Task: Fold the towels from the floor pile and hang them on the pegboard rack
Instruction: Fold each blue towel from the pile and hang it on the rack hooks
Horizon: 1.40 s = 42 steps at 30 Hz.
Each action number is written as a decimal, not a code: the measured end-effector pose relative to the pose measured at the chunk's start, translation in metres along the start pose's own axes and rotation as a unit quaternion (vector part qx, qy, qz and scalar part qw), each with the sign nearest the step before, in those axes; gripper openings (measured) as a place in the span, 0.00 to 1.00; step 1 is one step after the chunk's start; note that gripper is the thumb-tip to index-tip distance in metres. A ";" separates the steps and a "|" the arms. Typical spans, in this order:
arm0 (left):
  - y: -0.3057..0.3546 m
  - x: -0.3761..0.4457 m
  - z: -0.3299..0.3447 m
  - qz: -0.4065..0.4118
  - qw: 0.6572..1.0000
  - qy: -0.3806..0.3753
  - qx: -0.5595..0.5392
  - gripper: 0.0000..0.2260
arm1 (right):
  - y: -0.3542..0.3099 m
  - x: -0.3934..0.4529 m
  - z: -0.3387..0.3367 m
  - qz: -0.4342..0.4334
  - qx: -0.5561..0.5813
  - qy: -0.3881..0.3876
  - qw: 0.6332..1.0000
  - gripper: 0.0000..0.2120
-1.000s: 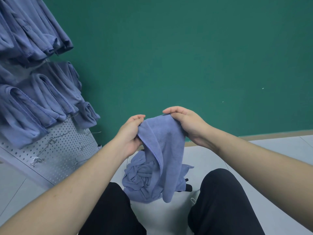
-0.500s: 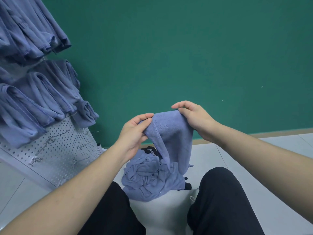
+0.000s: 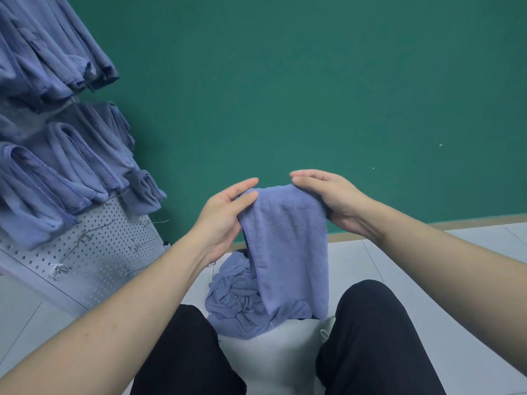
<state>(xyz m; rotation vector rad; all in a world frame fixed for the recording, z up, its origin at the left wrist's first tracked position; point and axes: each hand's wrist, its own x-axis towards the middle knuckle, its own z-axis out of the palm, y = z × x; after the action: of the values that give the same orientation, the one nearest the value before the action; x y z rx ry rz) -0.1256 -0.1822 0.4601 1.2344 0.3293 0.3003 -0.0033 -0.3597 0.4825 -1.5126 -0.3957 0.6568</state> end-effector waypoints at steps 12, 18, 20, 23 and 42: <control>0.002 0.003 -0.003 -0.044 0.976 0.007 0.215 0.07 | 0.003 0.005 0.006 -0.059 -0.390 0.026 0.918 0.14; 0.009 0.001 -0.005 -0.129 0.977 -0.016 0.171 0.10 | 0.003 0.007 -0.002 0.089 -0.275 -0.027 0.957 0.11; 0.008 -0.001 -0.008 -0.130 0.971 -0.026 0.198 0.14 | 0.002 0.005 -0.006 0.093 -0.273 -0.065 0.955 0.15; 0.003 -0.002 -0.010 -0.115 0.960 -0.031 0.252 0.17 | 0.002 0.003 -0.010 0.105 -0.285 -0.132 0.944 0.16; 0.006 0.002 -0.019 0.066 0.944 0.054 0.318 0.09 | 0.019 0.006 -0.005 -0.037 -0.177 0.007 0.984 0.15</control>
<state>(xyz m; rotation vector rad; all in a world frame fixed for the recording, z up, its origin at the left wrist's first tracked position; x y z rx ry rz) -0.1319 -0.1634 0.4604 1.8871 0.4591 0.3950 0.0017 -0.3606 0.4628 -1.8277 -0.5781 0.5345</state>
